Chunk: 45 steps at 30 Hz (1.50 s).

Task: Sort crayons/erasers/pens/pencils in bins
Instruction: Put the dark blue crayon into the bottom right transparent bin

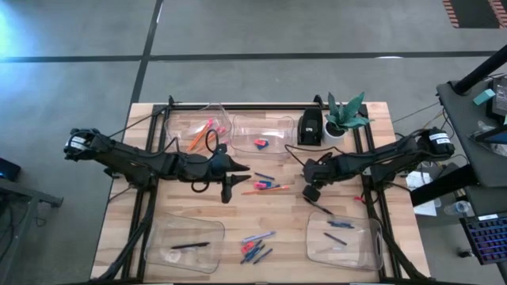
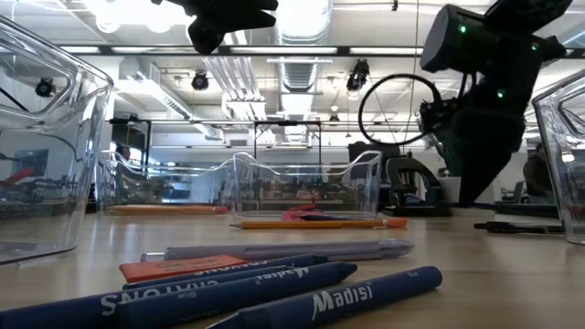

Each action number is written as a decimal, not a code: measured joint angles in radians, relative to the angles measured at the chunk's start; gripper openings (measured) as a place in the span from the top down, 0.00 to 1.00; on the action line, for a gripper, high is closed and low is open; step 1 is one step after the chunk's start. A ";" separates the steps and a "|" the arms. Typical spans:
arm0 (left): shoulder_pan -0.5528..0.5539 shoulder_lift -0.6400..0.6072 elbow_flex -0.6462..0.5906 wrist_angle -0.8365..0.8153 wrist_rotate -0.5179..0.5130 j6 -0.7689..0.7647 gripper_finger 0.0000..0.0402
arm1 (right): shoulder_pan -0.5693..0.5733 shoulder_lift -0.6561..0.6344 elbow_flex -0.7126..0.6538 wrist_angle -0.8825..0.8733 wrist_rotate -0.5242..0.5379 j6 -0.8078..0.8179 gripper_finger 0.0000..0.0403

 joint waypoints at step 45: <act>-0.001 0.031 -0.079 0.005 0.000 -0.038 0.73 | 0.943 0.143 0.387 -0.352 0.015 1.094 0.97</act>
